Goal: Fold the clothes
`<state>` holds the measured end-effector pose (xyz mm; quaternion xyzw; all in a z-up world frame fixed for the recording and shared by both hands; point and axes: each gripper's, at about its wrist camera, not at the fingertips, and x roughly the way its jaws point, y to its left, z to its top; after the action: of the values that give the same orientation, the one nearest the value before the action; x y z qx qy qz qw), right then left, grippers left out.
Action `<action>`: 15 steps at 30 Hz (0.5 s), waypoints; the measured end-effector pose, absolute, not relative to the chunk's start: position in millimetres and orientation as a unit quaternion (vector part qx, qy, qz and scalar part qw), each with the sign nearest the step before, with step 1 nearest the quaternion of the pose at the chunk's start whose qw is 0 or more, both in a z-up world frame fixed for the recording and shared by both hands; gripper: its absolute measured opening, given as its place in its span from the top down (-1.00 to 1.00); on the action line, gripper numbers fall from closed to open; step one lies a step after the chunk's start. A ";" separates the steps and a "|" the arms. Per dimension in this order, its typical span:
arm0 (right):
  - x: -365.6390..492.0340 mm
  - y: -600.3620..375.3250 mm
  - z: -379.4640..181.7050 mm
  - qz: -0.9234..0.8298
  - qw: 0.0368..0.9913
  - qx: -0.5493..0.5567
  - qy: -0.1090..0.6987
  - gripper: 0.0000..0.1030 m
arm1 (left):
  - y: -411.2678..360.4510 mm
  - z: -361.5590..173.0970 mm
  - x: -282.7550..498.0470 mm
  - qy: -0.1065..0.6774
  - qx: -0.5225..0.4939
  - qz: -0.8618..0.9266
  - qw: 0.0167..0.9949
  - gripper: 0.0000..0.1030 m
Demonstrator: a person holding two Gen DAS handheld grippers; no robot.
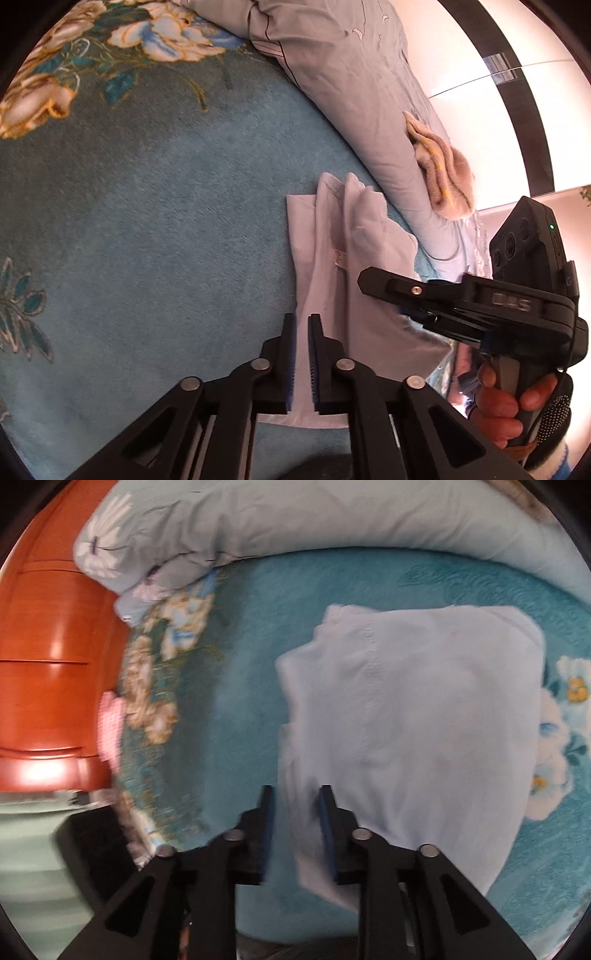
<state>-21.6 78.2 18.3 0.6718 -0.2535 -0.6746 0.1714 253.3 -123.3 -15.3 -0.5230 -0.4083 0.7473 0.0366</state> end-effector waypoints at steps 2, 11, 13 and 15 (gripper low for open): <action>-20.1 85.1 28.7 -0.683 0.185 0.658 -0.256 0.43 | -122.5 -15.9 251.4 -0.420 -0.517 0.744 0.046 0.59; 7.4 183.2 24.7 -0.715 0.078 0.639 -0.271 0.32 | -116.3 -15.4 244.5 -0.431 -0.513 0.739 0.068 0.12; 20.7 196.1 11.5 -0.705 0.064 0.648 -0.282 0.27 | -109.3 -18.7 242.0 -0.409 -0.528 0.742 0.061 0.09; 34.8 205.2 -1.8 -0.693 0.058 0.655 -0.295 0.19 | -101.2 -22.6 238.1 -0.387 -0.541 0.744 0.060 0.07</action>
<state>34.8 205.2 -1.8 0.6554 -0.2953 -0.6927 0.0577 238.1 -101.2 -22.6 -0.5414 -0.3866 0.7442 0.0599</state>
